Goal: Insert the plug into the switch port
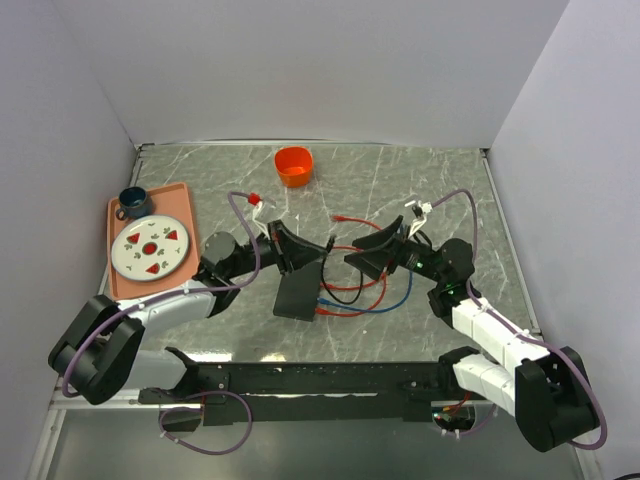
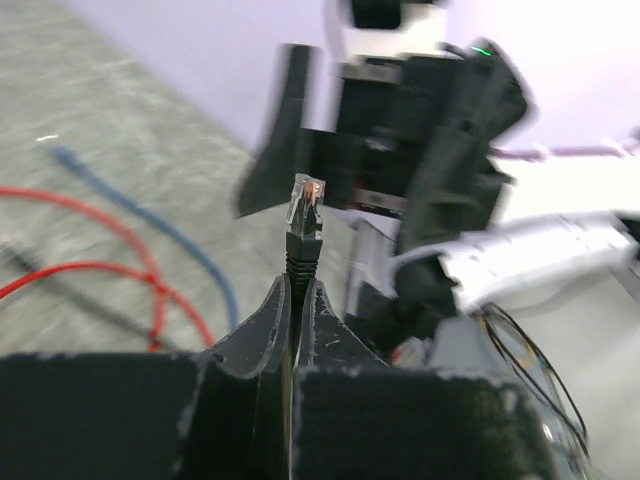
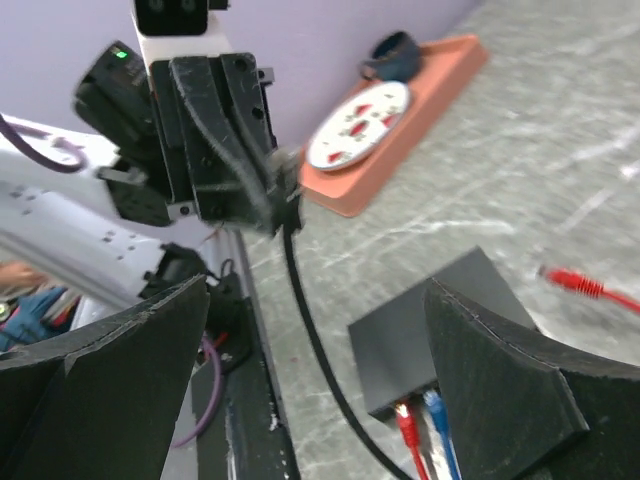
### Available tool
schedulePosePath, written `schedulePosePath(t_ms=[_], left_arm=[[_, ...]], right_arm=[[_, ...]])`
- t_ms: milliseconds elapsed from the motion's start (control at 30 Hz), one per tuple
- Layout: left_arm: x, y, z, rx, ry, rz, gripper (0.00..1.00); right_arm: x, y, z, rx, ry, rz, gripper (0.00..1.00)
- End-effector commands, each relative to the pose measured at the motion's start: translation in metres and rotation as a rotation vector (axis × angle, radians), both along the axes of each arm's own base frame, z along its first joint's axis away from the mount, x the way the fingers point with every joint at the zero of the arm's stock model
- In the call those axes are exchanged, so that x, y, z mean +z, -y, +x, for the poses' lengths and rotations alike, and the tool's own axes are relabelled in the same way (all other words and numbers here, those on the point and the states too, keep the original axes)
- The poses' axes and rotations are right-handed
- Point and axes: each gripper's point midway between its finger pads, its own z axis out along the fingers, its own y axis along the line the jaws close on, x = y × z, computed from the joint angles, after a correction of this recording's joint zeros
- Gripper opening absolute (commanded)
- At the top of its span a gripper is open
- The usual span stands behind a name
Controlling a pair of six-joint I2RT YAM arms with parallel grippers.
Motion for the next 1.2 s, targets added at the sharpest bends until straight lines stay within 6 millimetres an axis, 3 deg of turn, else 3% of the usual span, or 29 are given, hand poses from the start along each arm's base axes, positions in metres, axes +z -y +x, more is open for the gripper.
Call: schedulePosePath(t_ms=[0, 133, 333, 633, 800, 900, 933, 1000, 1033, 1167], left_arm=[[0.039, 0.006, -0.056, -0.221, 0.195, -0.123, 0.01], [0.048, 0.009, -0.078, -0.297, 0.253, -0.174, 0.01], [0.055, 0.012, -0.079, -0.287, 0.261, -0.182, 0.01], [0.053, 0.024, -0.065, -0.163, 0.233, -0.114, 0.01], [0.055, 0.03, -0.07, -0.15, 0.257, -0.086, 0.01], [0.057, 0.031, -0.072, -0.153, 0.258, -0.091, 0.01], [0.056, 0.031, -0.072, -0.152, 0.255, -0.091, 0.01], [0.058, 0.03, -0.072, -0.149, 0.258, -0.097, 0.01], [0.059, 0.03, -0.073, -0.147, 0.26, -0.097, 0.01], [0.055, 0.029, -0.074, -0.148, 0.265, -0.079, 0.01]], right_arm=[[0.032, -0.009, -0.029, 0.118, 0.162, 0.063, 0.94], [0.041, -0.016, -0.051, 0.2, 0.209, 0.085, 0.83], [0.048, -0.018, -0.068, 0.246, 0.243, 0.104, 0.69], [0.053, -0.023, -0.074, 0.202, 0.25, 0.097, 0.54], [0.053, -0.026, -0.069, 0.178, 0.236, 0.086, 0.51], [0.057, -0.028, -0.07, 0.188, 0.241, 0.102, 0.4], [0.057, -0.03, -0.073, 0.206, 0.242, 0.102, 0.24], [0.06, -0.031, -0.074, 0.222, 0.247, 0.109, 0.04], [0.061, -0.032, -0.076, 0.23, 0.249, 0.112, 0.0], [0.065, -0.029, -0.078, 0.219, 0.262, 0.139, 0.0]])
